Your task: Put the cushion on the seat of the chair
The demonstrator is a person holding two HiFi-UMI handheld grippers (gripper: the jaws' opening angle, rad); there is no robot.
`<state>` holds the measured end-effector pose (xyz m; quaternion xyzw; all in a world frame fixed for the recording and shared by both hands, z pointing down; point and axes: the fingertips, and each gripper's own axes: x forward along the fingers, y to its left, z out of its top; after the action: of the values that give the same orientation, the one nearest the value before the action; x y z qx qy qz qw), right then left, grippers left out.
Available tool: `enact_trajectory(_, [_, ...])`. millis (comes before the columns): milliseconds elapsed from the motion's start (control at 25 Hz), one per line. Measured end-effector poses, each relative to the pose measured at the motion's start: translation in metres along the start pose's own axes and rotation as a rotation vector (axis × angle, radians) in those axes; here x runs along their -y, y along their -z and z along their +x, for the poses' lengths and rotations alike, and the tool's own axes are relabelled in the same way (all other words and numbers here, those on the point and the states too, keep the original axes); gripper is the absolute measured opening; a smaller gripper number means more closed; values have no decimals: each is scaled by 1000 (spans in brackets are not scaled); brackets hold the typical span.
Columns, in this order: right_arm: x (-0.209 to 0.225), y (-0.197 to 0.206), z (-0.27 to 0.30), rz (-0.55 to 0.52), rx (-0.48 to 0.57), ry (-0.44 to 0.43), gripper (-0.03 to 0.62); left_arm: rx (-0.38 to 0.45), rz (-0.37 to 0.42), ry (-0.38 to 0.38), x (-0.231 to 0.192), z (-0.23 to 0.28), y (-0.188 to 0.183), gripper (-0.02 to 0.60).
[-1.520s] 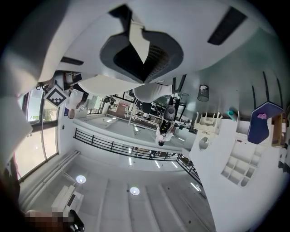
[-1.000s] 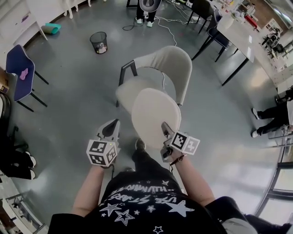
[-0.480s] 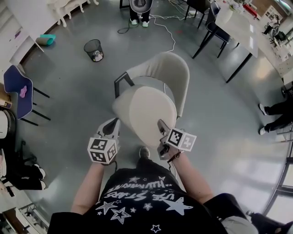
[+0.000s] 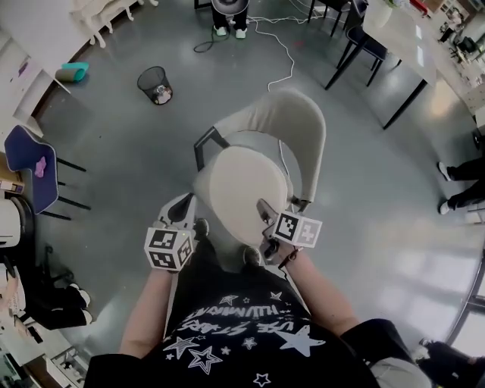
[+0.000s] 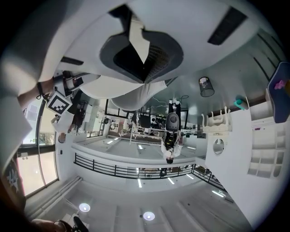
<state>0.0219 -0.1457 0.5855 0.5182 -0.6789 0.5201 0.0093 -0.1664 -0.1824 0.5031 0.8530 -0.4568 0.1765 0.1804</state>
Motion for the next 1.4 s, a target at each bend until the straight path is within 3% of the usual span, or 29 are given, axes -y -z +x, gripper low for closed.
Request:
enact_trajectory(160, [-4, 3, 33, 10, 2, 55, 61, -45, 11, 78, -30, 40, 2, 9])
enact_trajectory(480, [-14, 9, 85, 180, 54, 119, 61, -179, 112, 314, -64, 102, -1, 9])
enact_trajectory(640, [-13, 9, 115, 227, 70, 134, 61, -246, 168, 397, -84, 125, 11, 9])
enact_trajectory(880, [16, 12, 127, 310, 88, 174, 61, -325, 229, 483, -86, 154, 32, 9])
enact_trajectory(1160, [67, 15, 122, 232, 41, 308, 61, -371, 275, 539, -75, 167, 46, 9])
enact_trajectory(1400, [112, 31, 117, 260, 32, 352, 63, -393, 294, 555, -61, 174, 62, 9])
